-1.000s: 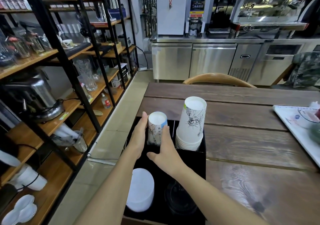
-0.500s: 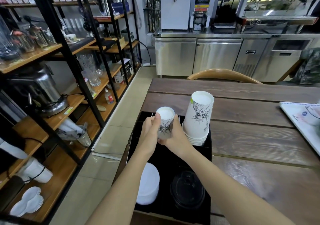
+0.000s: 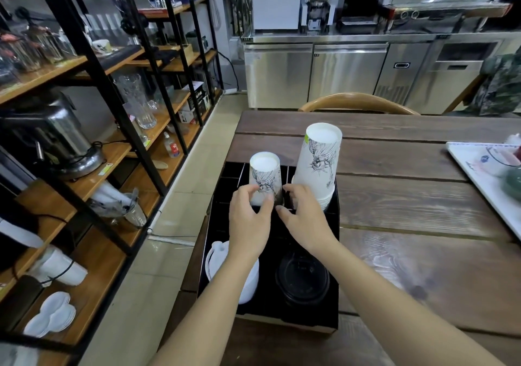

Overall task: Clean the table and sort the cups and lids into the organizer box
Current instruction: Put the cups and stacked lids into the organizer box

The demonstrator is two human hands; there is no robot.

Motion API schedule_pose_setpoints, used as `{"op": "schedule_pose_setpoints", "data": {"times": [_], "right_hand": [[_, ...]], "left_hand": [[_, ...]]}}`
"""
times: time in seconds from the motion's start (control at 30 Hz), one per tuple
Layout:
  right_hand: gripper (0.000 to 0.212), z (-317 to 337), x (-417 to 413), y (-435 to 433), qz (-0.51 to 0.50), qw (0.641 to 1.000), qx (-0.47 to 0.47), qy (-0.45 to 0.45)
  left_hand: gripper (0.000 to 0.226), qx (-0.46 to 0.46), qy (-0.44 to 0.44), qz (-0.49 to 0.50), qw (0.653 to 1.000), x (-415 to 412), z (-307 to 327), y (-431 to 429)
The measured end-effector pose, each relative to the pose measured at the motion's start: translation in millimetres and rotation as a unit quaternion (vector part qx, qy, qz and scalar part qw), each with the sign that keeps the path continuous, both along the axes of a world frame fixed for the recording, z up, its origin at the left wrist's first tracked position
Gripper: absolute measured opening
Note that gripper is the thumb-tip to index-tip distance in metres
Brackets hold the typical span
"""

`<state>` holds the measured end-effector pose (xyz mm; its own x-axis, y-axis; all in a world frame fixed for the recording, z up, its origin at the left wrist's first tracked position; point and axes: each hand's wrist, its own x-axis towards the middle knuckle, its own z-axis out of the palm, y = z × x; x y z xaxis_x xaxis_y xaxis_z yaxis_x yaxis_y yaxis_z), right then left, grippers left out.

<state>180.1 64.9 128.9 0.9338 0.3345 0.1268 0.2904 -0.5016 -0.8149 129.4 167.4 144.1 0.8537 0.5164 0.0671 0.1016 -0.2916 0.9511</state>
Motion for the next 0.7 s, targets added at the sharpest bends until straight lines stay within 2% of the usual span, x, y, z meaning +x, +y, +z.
{"op": "schedule_pose_setpoints", "data": {"times": [0.13, 0.33, 0.53, 0.7], "right_hand": [[0.03, -3, -12, -23, -0.035, 0.999, -0.016, 0.025], [0.025, -12, -37, -52, -0.061, 0.996, -0.03, 0.054], [0.032, -21, -63, -73, -0.045, 0.993, -0.053, 0.092], [0.033, -32, -75, -80, -0.032, 0.989, -0.09, 0.112]], "left_hand": [[0.01, -0.013, 0.046, -0.042, 0.998, -19, -18, -16], [0.034, 0.023, 0.152, -0.108, 0.982, -43, -42, -32], [0.037, 0.027, 0.188, -0.114, 0.975, -58, -52, -43], [0.04, -0.011, 0.2, -0.094, 0.975, -62, -59, -46]]}}
